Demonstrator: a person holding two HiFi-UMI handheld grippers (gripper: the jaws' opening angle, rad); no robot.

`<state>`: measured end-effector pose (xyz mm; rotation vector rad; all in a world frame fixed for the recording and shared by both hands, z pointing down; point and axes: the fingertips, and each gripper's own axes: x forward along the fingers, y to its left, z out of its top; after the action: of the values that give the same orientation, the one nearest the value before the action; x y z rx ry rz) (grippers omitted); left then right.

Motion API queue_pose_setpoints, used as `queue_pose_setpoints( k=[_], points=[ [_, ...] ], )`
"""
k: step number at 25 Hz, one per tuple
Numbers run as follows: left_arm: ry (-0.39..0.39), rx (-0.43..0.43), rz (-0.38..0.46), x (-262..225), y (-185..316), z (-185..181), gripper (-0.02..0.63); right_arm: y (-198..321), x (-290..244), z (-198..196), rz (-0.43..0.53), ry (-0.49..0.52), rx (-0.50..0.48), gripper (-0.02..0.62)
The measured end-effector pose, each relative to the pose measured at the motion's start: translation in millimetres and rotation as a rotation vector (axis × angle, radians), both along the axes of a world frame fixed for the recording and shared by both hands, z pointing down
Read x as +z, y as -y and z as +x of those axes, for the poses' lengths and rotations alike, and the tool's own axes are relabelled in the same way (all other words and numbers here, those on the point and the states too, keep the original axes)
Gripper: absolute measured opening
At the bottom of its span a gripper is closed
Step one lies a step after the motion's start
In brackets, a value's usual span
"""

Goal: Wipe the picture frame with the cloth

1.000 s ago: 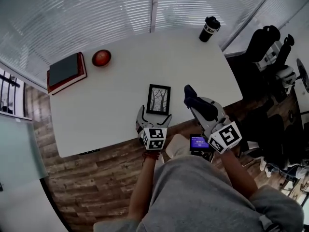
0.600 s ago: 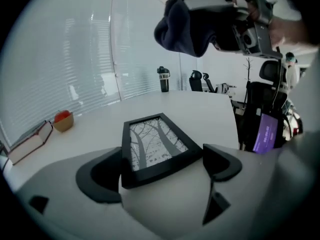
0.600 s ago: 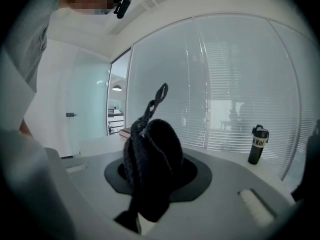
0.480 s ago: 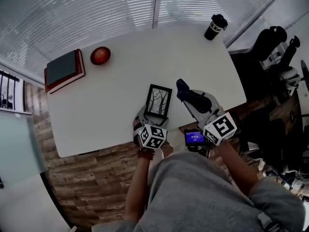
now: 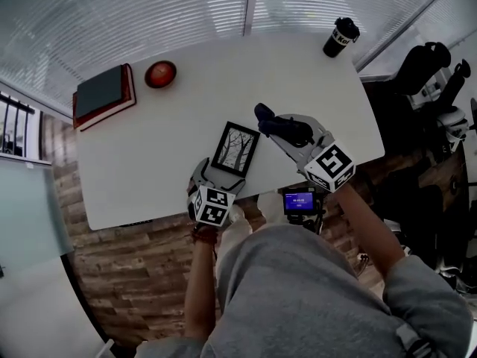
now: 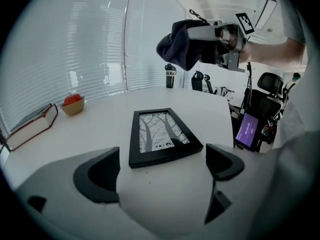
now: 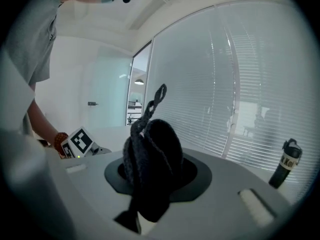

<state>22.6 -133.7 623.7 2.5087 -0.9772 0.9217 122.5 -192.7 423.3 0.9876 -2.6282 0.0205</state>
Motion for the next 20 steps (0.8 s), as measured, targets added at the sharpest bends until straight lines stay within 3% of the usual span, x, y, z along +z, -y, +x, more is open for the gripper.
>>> queue_pose_setpoints(
  k=[7,13,20],
  points=[
    [0.008,0.024,0.024,-0.7,1.5,7.8,0.503,33.4,34.3,-26.4,-0.034,-0.059,-0.065,0.124],
    [-0.007,0.033,0.1,-5.8,0.2,3.1,0.461,46.6,63.0,-45.2,-0.11,-0.039,-0.106,0.124],
    [0.033,0.024,0.027,-7.3,5.7,-8.0,0.423,52.5,99.6,-49.4,-0.192,-0.093,-0.141,0.124]
  ],
)
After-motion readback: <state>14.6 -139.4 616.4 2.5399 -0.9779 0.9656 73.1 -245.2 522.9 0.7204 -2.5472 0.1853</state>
